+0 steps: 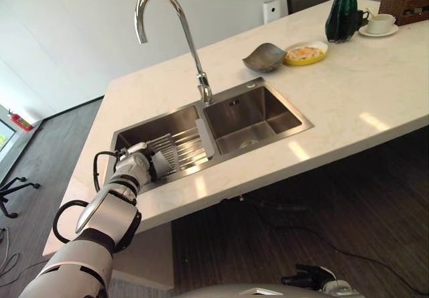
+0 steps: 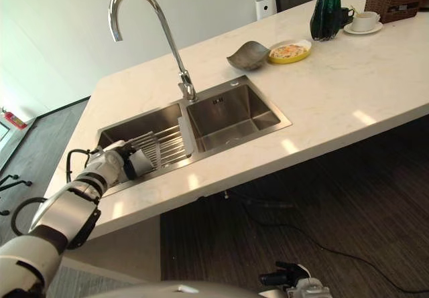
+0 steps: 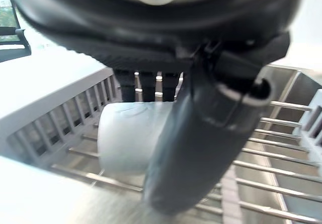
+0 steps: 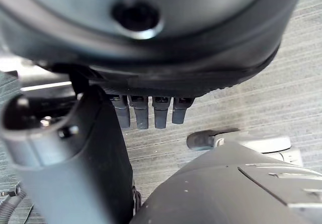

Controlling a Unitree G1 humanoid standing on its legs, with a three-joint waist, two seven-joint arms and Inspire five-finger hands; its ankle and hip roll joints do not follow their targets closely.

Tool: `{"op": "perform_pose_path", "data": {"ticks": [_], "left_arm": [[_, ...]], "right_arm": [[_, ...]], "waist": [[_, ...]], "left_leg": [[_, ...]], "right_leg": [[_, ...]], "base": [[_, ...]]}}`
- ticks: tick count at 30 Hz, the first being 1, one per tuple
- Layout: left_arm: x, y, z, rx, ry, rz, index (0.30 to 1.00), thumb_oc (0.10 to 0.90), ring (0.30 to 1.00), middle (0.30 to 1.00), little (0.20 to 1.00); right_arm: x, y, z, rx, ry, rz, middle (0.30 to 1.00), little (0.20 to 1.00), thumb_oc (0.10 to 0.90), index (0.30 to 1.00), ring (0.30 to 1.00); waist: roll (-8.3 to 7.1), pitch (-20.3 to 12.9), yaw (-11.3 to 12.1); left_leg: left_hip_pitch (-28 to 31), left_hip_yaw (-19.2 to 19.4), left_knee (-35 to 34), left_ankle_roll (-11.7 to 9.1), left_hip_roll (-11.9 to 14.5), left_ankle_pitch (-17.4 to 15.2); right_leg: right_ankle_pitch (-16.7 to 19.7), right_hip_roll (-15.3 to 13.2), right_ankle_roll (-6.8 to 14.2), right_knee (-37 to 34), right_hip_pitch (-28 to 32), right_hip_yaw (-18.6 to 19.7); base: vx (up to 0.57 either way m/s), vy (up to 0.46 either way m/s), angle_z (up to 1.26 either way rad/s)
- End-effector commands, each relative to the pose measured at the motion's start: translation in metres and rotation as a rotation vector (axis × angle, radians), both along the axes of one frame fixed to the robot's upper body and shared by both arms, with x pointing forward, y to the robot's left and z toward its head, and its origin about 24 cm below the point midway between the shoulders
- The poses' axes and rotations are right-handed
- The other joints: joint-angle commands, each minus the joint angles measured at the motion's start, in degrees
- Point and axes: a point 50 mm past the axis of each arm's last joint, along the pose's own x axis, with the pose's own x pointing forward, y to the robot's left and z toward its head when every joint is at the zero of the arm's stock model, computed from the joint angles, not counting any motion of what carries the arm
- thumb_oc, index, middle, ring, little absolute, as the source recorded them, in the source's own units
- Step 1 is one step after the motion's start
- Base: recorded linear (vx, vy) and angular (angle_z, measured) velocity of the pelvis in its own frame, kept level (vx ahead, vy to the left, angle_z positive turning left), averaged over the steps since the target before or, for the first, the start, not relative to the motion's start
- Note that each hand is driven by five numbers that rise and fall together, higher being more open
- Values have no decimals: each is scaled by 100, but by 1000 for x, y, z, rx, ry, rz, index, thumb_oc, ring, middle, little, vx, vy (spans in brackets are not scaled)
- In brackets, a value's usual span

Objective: Place the dishes in the dishwasher.

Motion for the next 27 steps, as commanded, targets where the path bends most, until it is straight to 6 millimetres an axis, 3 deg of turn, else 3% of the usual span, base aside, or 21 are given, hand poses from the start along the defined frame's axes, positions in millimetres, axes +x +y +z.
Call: {"op": "perform_pose_path", "data": {"ticks": [1, 3, 6, 8, 10, 13, 16, 18, 23, 25, 26, 27], "left_arm": [[-81, 33, -65, 40, 366, 154, 300, 400, 300, 300, 300], [-72, 39, -56, 57, 286, 122, 300, 400, 300, 300, 300], [-55, 30, -46, 46, 133, 50, 300, 400, 300, 300, 300], [-55, 31, -46, 46, 133, 50, 300, 400, 300, 300, 300], [-25, 14, -21, 51, -109, -48, 300, 400, 300, 300, 300], [-11, 6, -6, 37, -246, -64, 300, 400, 300, 300, 300], [11, -16, 35, -62, -592, -103, 300, 400, 300, 300, 300], [15, -27, 61, -107, -785, -162, 300, 400, 300, 300, 300], [12, -33, 89, -204, -1014, -152, 300, 400, 300, 300, 300], [6, -48, 130, -251, -1219, -255, 300, 400, 300, 300, 300], [6, -47, 129, -250, -1217, -254, 300, 400, 300, 300, 300], [1, -47, 142, -238, -1280, -279, 300, 400, 300, 300, 300]], "right_arm": [[-29, 25, -11, 53, 129, 54, 900, 900, 800, 900, 900], [-28, 24, -11, 52, 123, 48, 900, 900, 800, 900, 900], [-27, 26, -11, 59, 106, 40, 900, 900, 800, 900, 900], [-27, 27, -11, 59, 106, 41, 900, 900, 800, 900, 900], [-22, 29, -11, 69, 80, 42, 900, 900, 800, 900, 900], [-19, 30, -11, 74, 67, 45, 900, 900, 800, 900, 900], [-13, 30, -10, 84, 41, 34, 900, 900, 800, 900, 900], [-14, 31, -10, 92, 40, 32, 900, 900, 800, 900, 900], [-15, 30, -10, 92, 43, 37, 900, 900, 800, 900, 900], [-17, 32, -10, 96, 38, 24, 900, 900, 800, 900, 900], [-18, 32, -10, 96, 39, 25, 900, 900, 800, 900, 900], [-17, 32, -10, 97, 36, 10, 900, 900, 800, 900, 900]], "waist": [[-626, -12, 74], [-653, -11, 103], [-713, -1, 152], [-715, -2, 150], [-800, 8, 198], [-851, 12, 214], [-948, 0, 280], [-994, -13, 302], [-1056, -49, 314], [-1076, -60, 352], [-1079, -63, 345], [-1088, -74, 368]], "left_leg": [[137, 131, 83, -256, 76, -426], [128, 117, 83, -252, 73, -428], [114, 80, 83, -247, 68, -425], [114, 79, 83, -247, 67, -425], [88, 37, 83, -243, 57, -416], [78, 13, 83, -241, 49, -411], [52, -21, 83, -252, 54, -401], [51, -19, 83, -261, 55, -404], [65, 1, 83, -270, 57, -418], [54, -14, 83, -272, 56, -436], [56, -14, 83, -271, 55, -437], [52, -15, 83, -272, 56, -440]], "right_leg": [[-291, -690, 802, 31, 14, -186], [-289, -696, 811, 31, 14, -208], [-290, -699, 814, 31, 18, -239], [-291, -700, 814, 31, 19, -240], [-292, -708, 813, 31, 26, -297], [-293, -707, 811, 31, 35, -317], [-285, -717, 816, 31, 28, -381], [-294, -728, 826, 31, 33, -408], [-305, -744, 840, 31, 54, -416], [-300, -761, 849, 31, 45, -432], [-302, -762, 850, 31, 47, -432], [-305, -768, 854, 31, 47, -435]], "base": [[-2, -8, -11], [-15, -4, -6], [-6, 0, 1], [-18, -1, 5], [-43, -3, 11], [-27, -4, 14], [-23, -6, 12], [-16, -11, 9], [-3, -4, 4], [0, 0, 0], [0, 0, 0], [0, 0, 0]]}}
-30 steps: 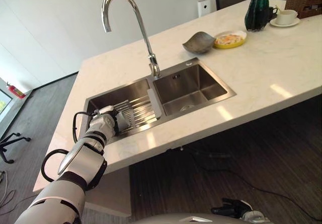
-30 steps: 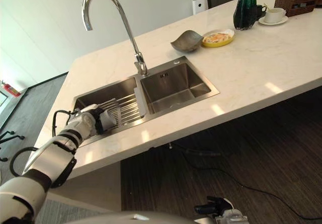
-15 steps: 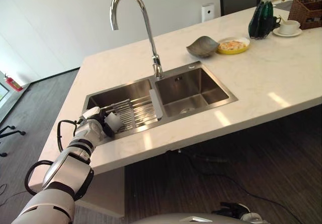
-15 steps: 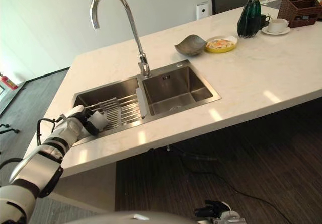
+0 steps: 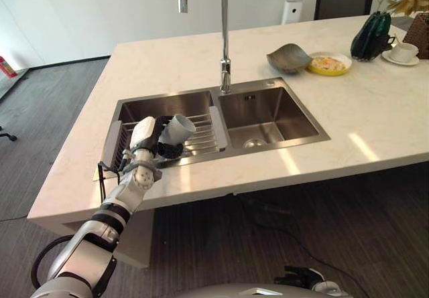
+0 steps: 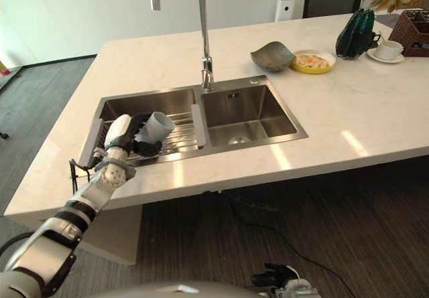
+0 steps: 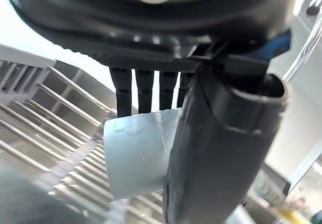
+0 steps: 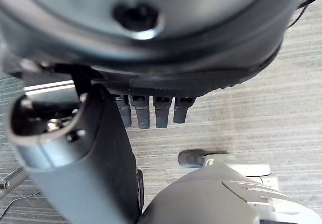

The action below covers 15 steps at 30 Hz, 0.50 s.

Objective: Place the dishes in the dishwasher.

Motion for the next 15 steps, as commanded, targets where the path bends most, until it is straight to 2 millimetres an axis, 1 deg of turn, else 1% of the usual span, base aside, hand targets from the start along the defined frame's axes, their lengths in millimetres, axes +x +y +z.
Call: {"op": "perform_pose_path", "data": {"ticks": [1, 2, 5, 7, 8, 9, 10, 11, 12, 14, 15], "left_arm": [[6, -5, 119, -94, -604, -44, 300, 400, 300, 300, 300], [-1, -10, 137, -101, -688, -73, 300, 400, 300, 300, 300], [-15, -15, 154, -93, -770, -110, 300, 400, 300, 300, 300], [-25, -15, 159, -110, -798, -127, 300, 400, 300, 300, 300], [-29, -13, 159, -124, -807, -122, 300, 400, 300, 300, 300], [-32, -10, 155, -130, -797, -109, 300, 400, 300, 300, 300], [-36, -8, 155, -133, -806, -102, 300, 400, 300, 300, 300], [-36, -7, 155, -132, -805, -101, 300, 400, 300, 300, 300], [-44, -4, 149, -178, -806, -77, 300, 400, 300, 300, 300], [-45, -4, 149, -178, -805, -77, 300, 400, 300, 300, 300], [-50, 3, 141, -224, -795, -27, 300, 400, 300, 300, 300]], "right_arm": [[-13, 5, -4, 28, 35, -20, 900, 900, 800, 900, 900], [-13, 5, -4, 32, 31, -31, 900, 900, 800, 900, 900], [-20, 9, -5, 44, 45, -33, 900, 900, 800, 900, 900], [-21, 11, -6, 50, 45, -52, 900, 900, 800, 900, 900], [-20, 13, -6, 55, 41, -66, 900, 900, 800, 900, 900], [-20, 14, -6, 56, 42, -72, 900, 900, 800, 900, 900], [-20, 15, -7, 59, 41, -79, 900, 900, 800, 900, 900], [-20, 15, -7, 59, 42, -78, 900, 900, 800, 900, 900], [-20, 19, -7, 70, 42, -90, 900, 900, 800, 900, 900], [-20, 19, -7, 70, 42, -89, 900, 900, 800, 900, 900], [-20, 21, -8, 76, 43, -95, 900, 900, 800, 900, 900]], "waist": [[-161, -279, 48], [-181, -292, 70], [-225, -317, 126], [-252, -329, 195], [-276, -323, 243], [-288, -326, 263], [-308, -323, 311], [-307, -325, 304], [-338, -322, 369], [-337, -323, 367], [-364, -319, 436]], "left_leg": [[136, 146, 60, -418, 147, -524], [127, 135, 60, -416, 146, -532], [100, 116, 60, -408, 147, -544], [91, 92, 60, -403, 150, -549], [46, 77, 60, -397, 153, -478], [42, 66, 60, -395, 146, -479], [34, 46, 60, -393, 143, -481], [34, 44, 60, -393, 142, -481], [24, 9, 60, -383, 139, -482], [23, 7, 60, -383, 139, -482], [15, -33, 60, -373, 134, -478]], "right_leg": [[-314, -696, 849, 38, 39, -221], [-311, -699, 848, 38, 35, -231], [-306, -707, 840, 38, 22, -250], [-315, -706, 829, 38, 25, -281], [-261, -695, 808, 38, -10, -292], [-263, -699, 802, 38, -9, -310], [-267, -703, 795, 38, -3, -329], [-268, -704, 795, 38, -2, -331], [-276, -715, 789, 38, 20, -378], [-276, -715, 789, 38, 20, -380], [-288, -728, 782, 38, 39, -432]], "base": [[4, 0, 3], [0, 0, 0], [-6, 7, 8], [-25, 3, 3], [-46, 3, 0], [-55, -4, 1], [-9, 2, 4], [-17, -4, 7], [-11, -2, 6], [-11, -1, 7], [-16, -2, 15]]}}
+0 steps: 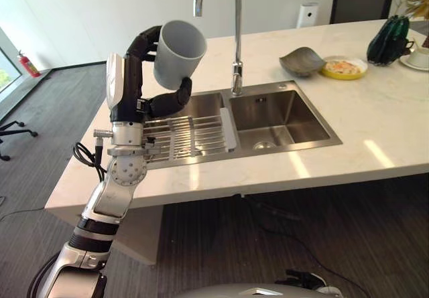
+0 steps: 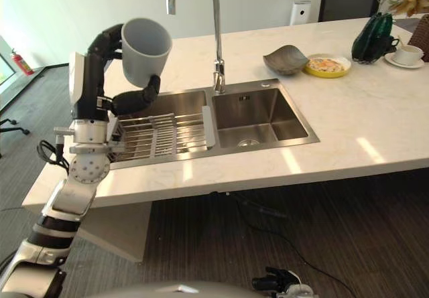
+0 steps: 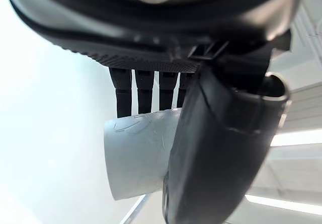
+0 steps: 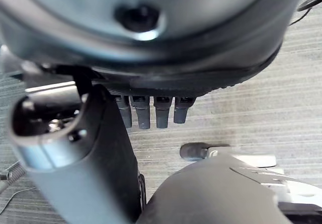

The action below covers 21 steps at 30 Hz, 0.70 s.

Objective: Place the dishes in the dishwasher.

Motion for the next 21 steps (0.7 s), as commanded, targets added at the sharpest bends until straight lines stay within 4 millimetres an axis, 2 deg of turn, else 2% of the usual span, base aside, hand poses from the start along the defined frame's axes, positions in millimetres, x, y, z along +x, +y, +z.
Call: {"op": "perform_pose_path", "data": {"ticks": [1, 7, 9, 11, 12, 15, 16, 17, 19, 20, 21], "left_arm": [[-6, 31, 37, -71, -187, 121, 300, 400, 300, 300, 300], [-19, 48, 24, -126, -175, 219, 300, 400, 300, 300, 300], [-32, 55, 20, -121, -182, 264, 300, 400, 300, 300, 300], [-35, 56, 19, -117, -181, 268, 300, 400, 300, 300, 300], [-39, 57, 21, -88, -191, 275, 300, 400, 300, 300, 300], [-46, 55, 33, -94, -263, 256, 300, 400, 300, 300, 300], [-47, 54, 36, -124, -289, 246, 300, 400, 300, 300, 300], [-47, 54, 37, -148, -296, 229, 300, 400, 300, 300, 300], [-45, 52, 38, -160, -301, 229, 300, 400, 300, 300, 300], [-43, 51, 39, -149, -305, 240, 300, 400, 300, 300, 300], [-42, 49, 39, -151, -306, 232, 300, 400, 300, 300, 300]], "right_arm": [[-11, 24, -6, 70, 29, -37, 900, 900, 800, 900, 900], [-13, 26, -7, 73, 28, -51, 900, 900, 800, 900, 900], [-6, 29, -6, 78, 8, -21, 900, 900, 800, 900, 900], [-4, 29, -6, 77, 3, -20, 900, 900, 800, 900, 900], [0, 30, -5, 77, -7, 6, 900, 900, 800, 900, 900], [14, 25, -1, 60, -49, 42, 900, 900, 800, 900, 900], [19, 17, 1, 37, -73, 43, 900, 900, 800, 900, 900], [17, 12, 2, 29, -64, 42, 900, 900, 800, 900, 900], [9, 4, 1, 8, -35, 29, 900, 900, 800, 900, 900], [-1, -3, 0, -18, 4, 44, 900, 900, 800, 900, 900], [-8, -7, 0, -30, 27, 48, 900, 900, 800, 900, 900]], "waist": [[-480, -241, 127], [-510, -219, 289], [-510, -171, 486], [-507, -153, 533], [-496, -86, 674], [-427, 288, 1154], [-344, 439, 1395], [-290, 432, 1542], [-261, 403, 1570], [-224, 414, 1590], [-215, 374, 1566]], "left_leg": [[26, 39, 59, -411, 131, -436], [-51, -121, 59, -401, 95, -403], [-117, -301, 59, -397, 65, -355], [-136, -361, 59, -404, 58, -332], [-194, -499, 59, -429, 53, -257], [-727, -1045, 168, -663, -4, 87], [-1222, -1138, 174, -917, 16, 438], [-1456, -1194, 106, -1005, 71, 587], [-1663, -1513, 59, -1095, 198, 641], [-1642, -1482, 83, -1104, 303, 638], [-1515, -1250, 144, -1103, 429, 609]], "right_leg": [[-284, -725, 771, 58, 4, -307], [-297, -746, 760, 58, 21, -473], [-331, -735, 735, 58, 33, -596], [-345, -733, 722, 58, 36, -650], [-359, -719, 699, 58, 33, -739], [-398, -782, 676, 58, -100, -1276], [-420, -924, 740, 58, -209, -1745], [-403, -990, 769, 58, -270, -1968], [-373, -1021, 746, 58, -355, -2160], [-397, -1030, 702, 58, -329, -2374], [-402, -1055, 674, 58, -292, -2595]], "base": [[-16, -2, 10], [-13, -7, 22], [-19, -20, 29], [-17, -18, 12], [-97, -42, 32], [-269, -55, 84], [-376, 26, 135], [-319, 29, 290], [-172, -21, 276], [-154, -33, 103], [-182, -11, 120]]}}
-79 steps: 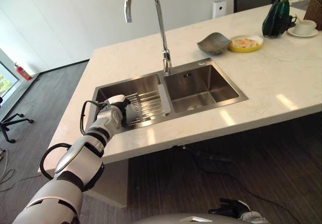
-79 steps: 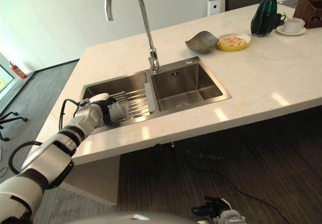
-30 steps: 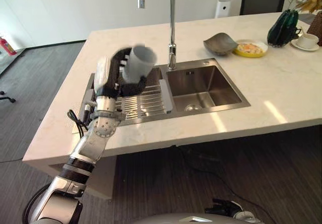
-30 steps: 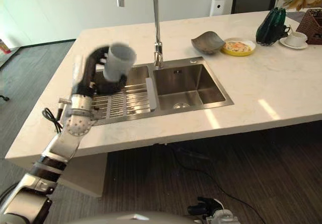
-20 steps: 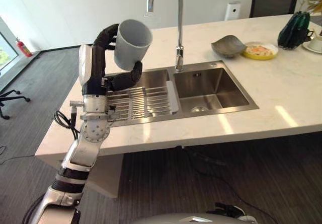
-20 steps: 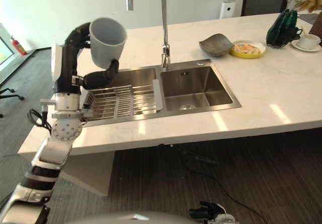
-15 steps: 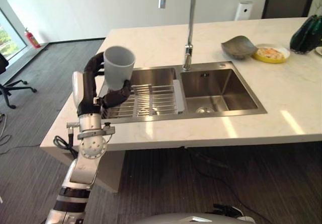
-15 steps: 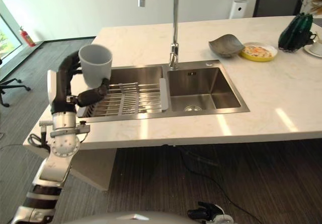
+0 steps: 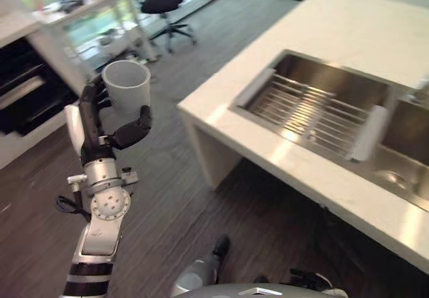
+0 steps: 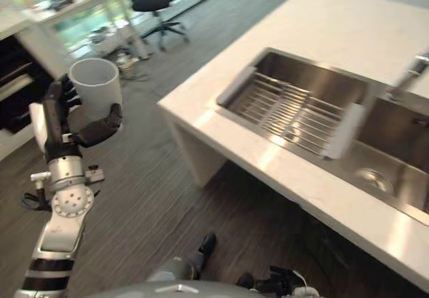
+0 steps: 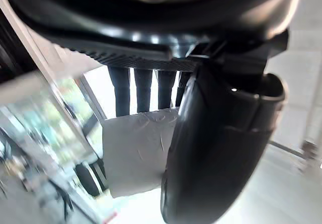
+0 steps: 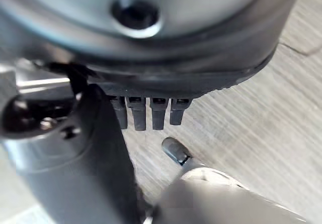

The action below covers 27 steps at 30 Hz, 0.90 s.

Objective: Place the dishes in the dishwasher.

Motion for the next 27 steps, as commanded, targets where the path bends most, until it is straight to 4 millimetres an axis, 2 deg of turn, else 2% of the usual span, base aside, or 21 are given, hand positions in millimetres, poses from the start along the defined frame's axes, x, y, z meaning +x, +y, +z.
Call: {"op": "perform_pose_path", "data": {"ticks": [1, 2, 3, 4, 6, 7, 12, 13, 14, 15, 16, 18, 19, 20, 21, 22, 23, 24, 25, 26, 27], "left_arm": [[0, -16, 73, 119, -375, -84, 300, 400, 300, 300, 300], [-1, -16, 73, 118, -373, -84, 300, 400, 300, 300, 300], [0, -25, 75, 114, -382, -117, 300, 400, 300, 300, 300], [2, -28, 76, 118, -378, -128, 300, 400, 300, 300, 300], [7, -32, 71, 99, -345, -149, 300, 400, 300, 300, 300], [9, -34, 70, 92, -336, -158, 300, 400, 300, 300, 300], [6, -34, 63, 121, -287, -155, 300, 400, 300, 300, 300], [3, -34, 59, 106, -272, -159, 300, 400, 300, 300, 300], [1, -37, 62, 102, -287, -177, 300, 400, 300, 300, 300], [0, -39, 66, 109, -298, -186, 300, 400, 300, 300, 300], [0, -39, 66, 109, -298, -186, 300, 400, 300, 300, 300], [3, -48, 74, 152, -322, -219, 300, 400, 300, 300, 300], [5, -53, 78, 143, -349, -238, 300, 400, 300, 300, 300], [5, -53, 78, 143, -349, -238, 300, 400, 300, 300, 300], [7, -61, 77, 126, -360, -270, 300, 400, 300, 300, 300], [11, -70, 74, 119, -358, -304, 300, 400, 300, 300, 300], [11, -70, 74, 119, -358, -304, 300, 400, 300, 300, 300], [20, -79, 76, 124, -366, -334, 300, 400, 300, 300, 300], [22, -79, 80, 134, -382, -339, 300, 400, 300, 300, 300], [22, -79, 80, 134, -382, -339, 300, 400, 300, 300, 300], [22, -82, 84, 141, -399, -339, 300, 400, 300, 300, 300]], "right_arm": [[-15, 8, -5, 1, 65, 68, 900, 900, 800, 900, 900], [-16, 8, -5, 0, 67, 69, 900, 900, 800, 900, 900], [-20, 7, -5, -16, 72, 77, 900, 900, 800, 900, 900], [-20, 11, -6, -4, 65, 57, 900, 900, 800, 900, 900], [-17, 22, -8, 34, 43, 8, 900, 900, 800, 900, 900], [-16, 27, -9, 52, 41, -2, 900, 900, 800, 900, 900], [-14, 44, -11, 96, 26, -18, 900, 900, 800, 900, 900], [4, 63, -9, 162, -58, -49, 900, 900, 800, 900, 900], [9, 67, -8, 154, -77, -40, 900, 900, 800, 900, 900], [16, 72, -7, 174, -107, -71, 900, 900, 800, 900, 900], [16, 72, -7, 174, -107, -71, 900, 900, 800, 900, 900], [27, 76, -3, 166, -181, -135, 900, 900, 800, 900, 900], [40, 73, 1, 169, -226, -174, 900, 900, 800, 900, 900], [40, 73, 1, 169, -226, -174, 900, 900, 800, 900, 900], [46, 70, 4, 158, -260, -156, 900, 900, 800, 900, 900], [49, 70, 6, 164, -283, -132, 900, 900, 800, 900, 900], [49, 70, 6, 164, -283, -132, 900, 900, 800, 900, 900], [39, 71, 4, 176, -265, -102, 900, 900, 800, 900, 900], [36, 71, 4, 170, -253, -85, 900, 900, 800, 900, 900], [36, 71, 4, 170, -253, -85, 900, 900, 800, 900, 900], [30, 69, 1, 168, -229, -124, 900, 900, 800, 900, 900]], "waist": [[158, -119, -278], [167, -109, -302], [62, -216, -449], [23, -248, -540], [-36, -347, -630], [-52, -399, -618], [-74, -591, -486], [-94, -626, -462], [-139, -627, -389], [-156, -578, -423], [-156, -578, -423], [-275, -400, -710], [-294, -294, -854], [-294, -294, -854], [-261, -242, -999], [-238, -209, -1245], [-238, -209, -1245], [-250, -178, -1434], [-261, -176, -1387], [-261, -176, -1387], [-321, -204, -1311]], "left_leg": [[152, 766, 192, 211, 666, -370], [171, 744, 197, 205, 665, -384], [458, 1733, 513, 299, 1002, -643], [634, 2282, 642, 292, 1200, -732], [1018, 3114, 650, 260, 1443, -876], [1154, 3249, 571, 247, 1461, -913], [1278, 3116, 117, 283, 1340, -839], [1247, 3074, 66, 340, 1303, -935], [1203, 2779, 45, 551, 992, -1083], [1216, 2696, 26, 654, 885, -1168], [1216, 2696, 26, 654, 885, -1168], [1272, 2141, 15, 885, 557, -1437], [1169, 2023, 15, 936, 514, -1312], [1169, 2023, 15, 936, 514, -1312], [1107, 1825, 15, 940, 540, -1223], [1097, 1545, 15, 917, 496, -1173], [1097, 1545, 15, 917, 496, -1173], [1105, 1084, 15, 927, 323, -1165], [1103, 961, 15, 883, 349, -1230], [1103, 961, 15, 883, 349, -1230], [1170, 914, 15, 838, 339, -1317]], "right_leg": [[-385, -408, 855, 59, 235, -33], [-403, -404, 855, 59, 270, -58], [-424, -483, 870, 59, 387, -480], [-366, -565, 887, 76, 404, -721], [-174, -755, 951, 112, 426, -1207], [-90, -824, 983, 125, 468, -1370], [223, -994, 1148, 155, 662, -1784], [318, -1050, 1199, 186, 685, -1890], [339, -1220, 1262, 519, 646, -1889], [331, -1457, 1342, 990, 574, -1925], [331, -1457, 1342, 990, 574, -1925], [579, -1916, 1669, 2135, 206, -1244], [548, -1706, 1583, 2314, -140, -537], [548, -1706, 1583, 2314, -140, -537], [346, -1239, 1508, 2325, -428, 343], [-91, -511, 1385, 2062, -586, 1343], [-91, -511, 1385, 2062, -586, 1343], [-260, -116, 1272, 1416, -711, 2288], [-74, -397, 1243, 1019, -686, 2052], [-74, -397, 1243, 1019, -686, 2052], [-25, -506, 1257, 709, -544, 1727]], "base": [[-108, -8, 177], [-126, 29, 201], [-129, 65, 205], [-189, 138, 192], [-162, 208, 227], [-93, 256, 170], [-3, 198, 128], [8, 380, 108], [65, 496, 120], [111, 307, 45], [173, 300, 52], [143, 280, 116], [-5, 125, 110], [-51, 93, 142], [82, 72, 126], [82, 72, 126], [258, 59, 107], [248, -63, 126], [248, -63, 126], [146, -83, 154], [86, 0, 82]]}}
